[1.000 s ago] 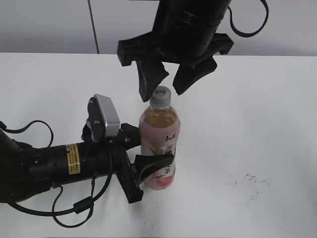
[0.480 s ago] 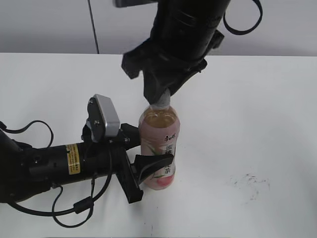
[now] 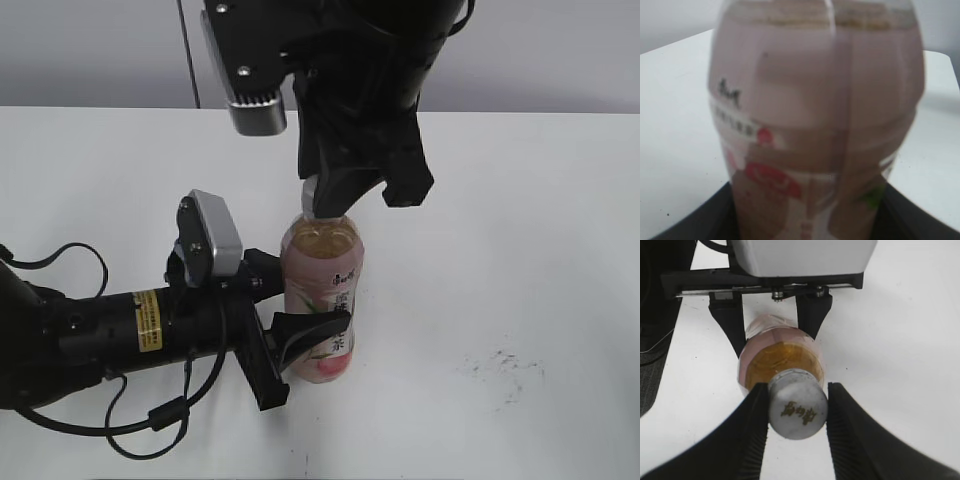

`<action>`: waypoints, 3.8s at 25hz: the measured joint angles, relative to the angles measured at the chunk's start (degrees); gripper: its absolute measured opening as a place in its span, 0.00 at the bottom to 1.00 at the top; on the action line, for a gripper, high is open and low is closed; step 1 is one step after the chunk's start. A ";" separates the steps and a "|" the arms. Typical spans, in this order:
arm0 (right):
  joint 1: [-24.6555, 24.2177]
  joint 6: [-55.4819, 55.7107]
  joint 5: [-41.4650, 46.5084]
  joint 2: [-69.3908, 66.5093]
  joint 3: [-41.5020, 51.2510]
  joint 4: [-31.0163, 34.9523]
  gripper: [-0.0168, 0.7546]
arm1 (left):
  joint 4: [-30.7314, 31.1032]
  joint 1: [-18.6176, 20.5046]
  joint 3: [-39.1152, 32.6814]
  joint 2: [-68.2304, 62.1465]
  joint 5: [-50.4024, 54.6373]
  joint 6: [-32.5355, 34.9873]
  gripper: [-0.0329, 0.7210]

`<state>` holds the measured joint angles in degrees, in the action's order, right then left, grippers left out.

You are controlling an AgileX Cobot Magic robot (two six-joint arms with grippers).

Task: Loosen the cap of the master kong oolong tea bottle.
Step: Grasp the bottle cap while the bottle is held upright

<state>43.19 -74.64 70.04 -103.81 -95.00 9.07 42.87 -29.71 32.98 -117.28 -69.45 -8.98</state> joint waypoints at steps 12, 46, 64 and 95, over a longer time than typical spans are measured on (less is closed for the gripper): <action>0.00 37.83 -2.21 -0.43 -3.50 2.51 0.77 | -0.19 0.00 0.00 0.00 0.00 0.00 0.54; 0.11 62.32 -0.27 -0.57 -0.25 -0.77 0.38 | -0.24 0.00 0.00 0.00 0.00 0.00 0.54; 0.11 8.38 0.03 -0.52 -0.25 0.69 0.43 | -0.15 0.00 0.00 0.00 0.00 0.21 0.54; 0.11 87.02 -0.22 -0.21 0.39 -1.56 0.70 | -0.28 0.00 0.00 0.00 0.00 0.09 0.54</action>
<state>43.30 12.39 69.82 -104.02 -94.61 7.51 42.59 -29.71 32.98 -117.28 -69.45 -8.90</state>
